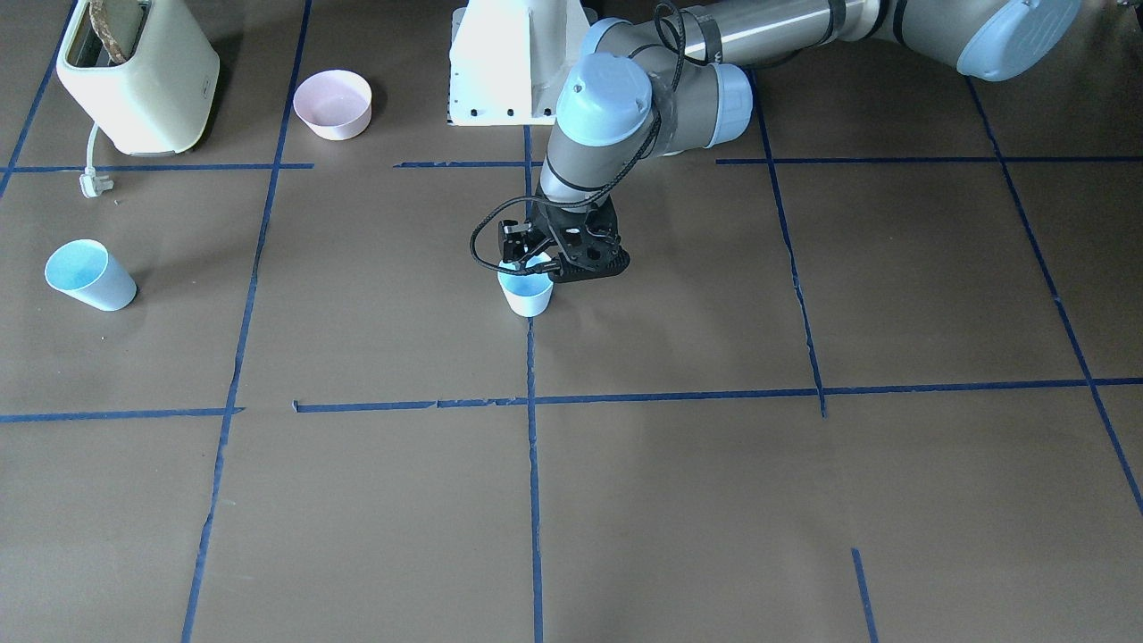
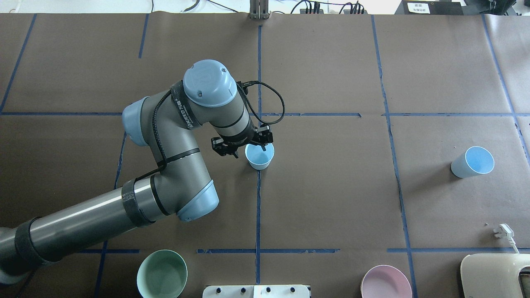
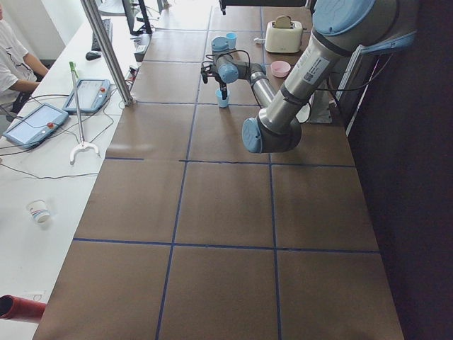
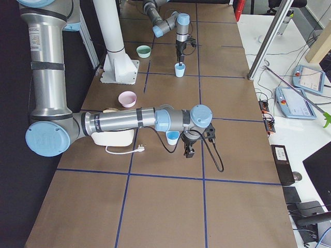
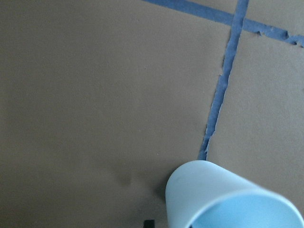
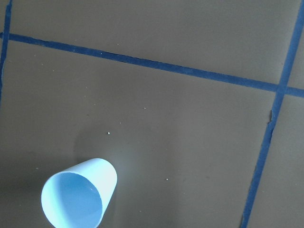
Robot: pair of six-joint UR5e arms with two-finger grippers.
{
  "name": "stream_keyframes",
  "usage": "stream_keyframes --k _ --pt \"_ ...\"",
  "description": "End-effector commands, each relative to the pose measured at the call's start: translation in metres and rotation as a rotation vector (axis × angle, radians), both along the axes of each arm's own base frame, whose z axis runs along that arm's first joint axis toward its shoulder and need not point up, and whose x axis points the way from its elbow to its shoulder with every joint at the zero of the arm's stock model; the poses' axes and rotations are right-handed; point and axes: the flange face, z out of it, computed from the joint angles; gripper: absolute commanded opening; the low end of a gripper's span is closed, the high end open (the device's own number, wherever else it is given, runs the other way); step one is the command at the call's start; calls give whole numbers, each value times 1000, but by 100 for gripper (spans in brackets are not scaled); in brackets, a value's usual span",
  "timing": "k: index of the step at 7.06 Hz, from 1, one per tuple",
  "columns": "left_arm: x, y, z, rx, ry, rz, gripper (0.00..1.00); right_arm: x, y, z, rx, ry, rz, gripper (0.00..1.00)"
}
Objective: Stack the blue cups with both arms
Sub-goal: 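Open the left gripper and lift away while the right gripper grasps the other blue cup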
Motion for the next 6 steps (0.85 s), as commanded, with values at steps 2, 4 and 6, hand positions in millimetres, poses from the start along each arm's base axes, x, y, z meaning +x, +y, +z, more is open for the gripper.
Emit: stream_keyframes --k 2,4,6 --pt "-21 -14 0 9 7 -35 100 -80 42 2 90 42 113 100" --pt "-23 -18 1 9 5 -41 100 -93 59 15 72 41 109 100" --pt "-24 -17 1 8 7 -42 100 -101 61 20 63 46 92 100"
